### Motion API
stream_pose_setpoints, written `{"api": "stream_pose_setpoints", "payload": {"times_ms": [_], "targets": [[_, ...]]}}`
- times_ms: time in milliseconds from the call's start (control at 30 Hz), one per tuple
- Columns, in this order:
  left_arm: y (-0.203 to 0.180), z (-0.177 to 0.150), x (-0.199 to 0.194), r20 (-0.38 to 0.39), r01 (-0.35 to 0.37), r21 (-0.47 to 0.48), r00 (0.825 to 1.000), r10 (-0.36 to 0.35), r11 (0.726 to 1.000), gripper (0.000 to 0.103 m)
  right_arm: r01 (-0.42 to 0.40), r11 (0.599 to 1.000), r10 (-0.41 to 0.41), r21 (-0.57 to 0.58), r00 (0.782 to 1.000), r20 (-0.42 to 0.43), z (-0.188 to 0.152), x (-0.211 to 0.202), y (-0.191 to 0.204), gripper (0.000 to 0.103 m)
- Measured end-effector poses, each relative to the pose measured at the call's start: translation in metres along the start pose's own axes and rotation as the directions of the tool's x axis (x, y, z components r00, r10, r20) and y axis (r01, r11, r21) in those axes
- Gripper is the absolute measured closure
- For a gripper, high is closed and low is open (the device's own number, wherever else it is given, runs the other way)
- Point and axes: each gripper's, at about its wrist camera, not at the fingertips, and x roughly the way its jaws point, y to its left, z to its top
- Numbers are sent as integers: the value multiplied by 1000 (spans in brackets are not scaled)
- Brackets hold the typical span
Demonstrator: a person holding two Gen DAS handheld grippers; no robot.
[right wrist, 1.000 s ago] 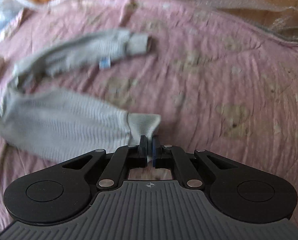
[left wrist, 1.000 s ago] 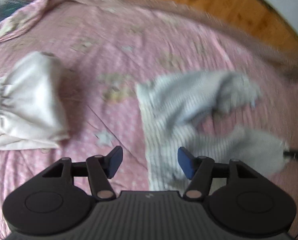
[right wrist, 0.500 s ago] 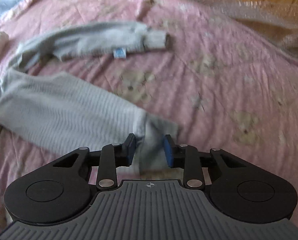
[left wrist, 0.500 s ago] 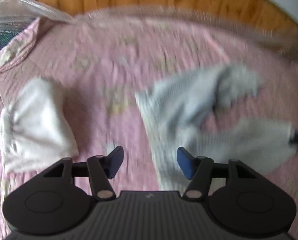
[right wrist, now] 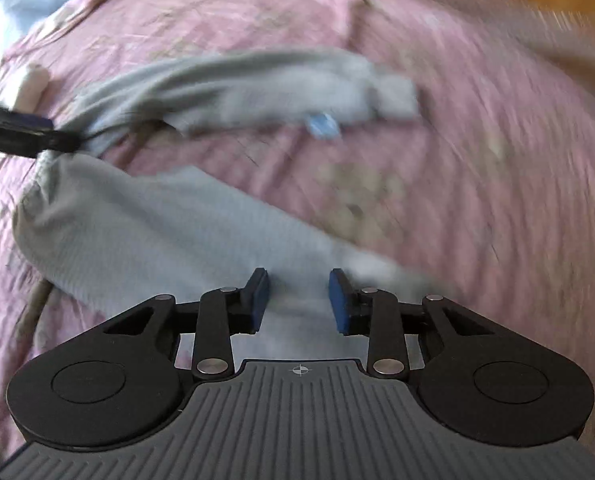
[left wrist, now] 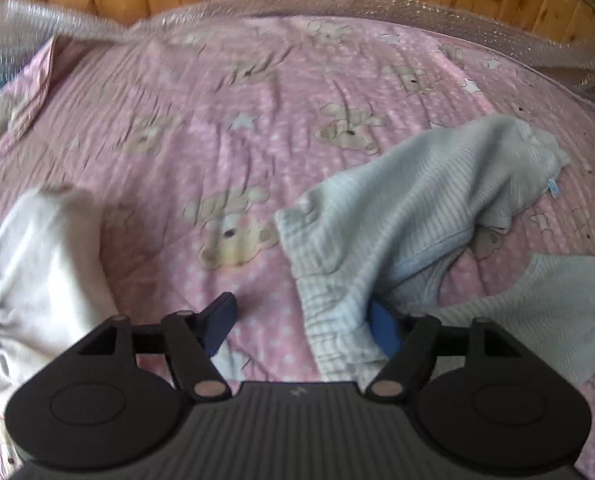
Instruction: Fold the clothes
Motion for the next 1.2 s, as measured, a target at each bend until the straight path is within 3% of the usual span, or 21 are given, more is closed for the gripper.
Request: {"api": "stream_pose_setpoints", "payload": {"times_ms": [100,233,300,367,400,467,500,533,800,967,1033,1133,1167,1200], "targets": [[4,9,-14,36,25,27,999,-26,999,31,-92,995,93,50,995,-18,15,-11,-27,68],[4,36,-11,80,0,41,997,-4,999,28,-82,990,69,112,990,119,76,-11,-72,60],[1,50,1,75,-4,59,997,-1,998,28,-87,986,63,140,984,169,110,8,-92,50],[-2,58,15,63,-3,76,998,-2,997,31,-81,984,53,157,984,172,136,34,-106,50],[-3,60,20,52,9,83,999,-13,997,38,-85,984,59,155,985,164,147,47,-110,52],[-4,61,27,19,38,81,999,-40,996,67,-121,985,104,124,985,137,162,66,-113,72],[-4,62,30,-8,48,67,999,-48,997,95,-136,986,123,100,985,121,165,69,-111,94],[-2,62,30,-25,53,42,998,-52,998,97,-140,988,131,72,984,118,165,67,-109,96],[-5,59,12,-22,68,1,997,-68,998,98,-26,995,45,-92,975,218,109,13,-108,101],[-6,59,10,-23,68,-8,997,-68,998,97,13,1000,-11,-10,987,162,79,16,-119,100],[-5,60,8,-25,76,-18,997,-76,997,96,-15,996,2,85,988,156,75,8,-124,89],[-4,61,6,-33,80,-43,996,-81,996,91,-94,980,59,176,979,193,86,-5,-123,82],[-3,62,6,-36,80,-52,996,-82,995,89,-111,977,72,183,976,204,93,-7,-121,75],[-2,63,6,-37,79,-64,996,-81,995,85,-116,977,77,178,975,210,102,-6,-118,58]]}}
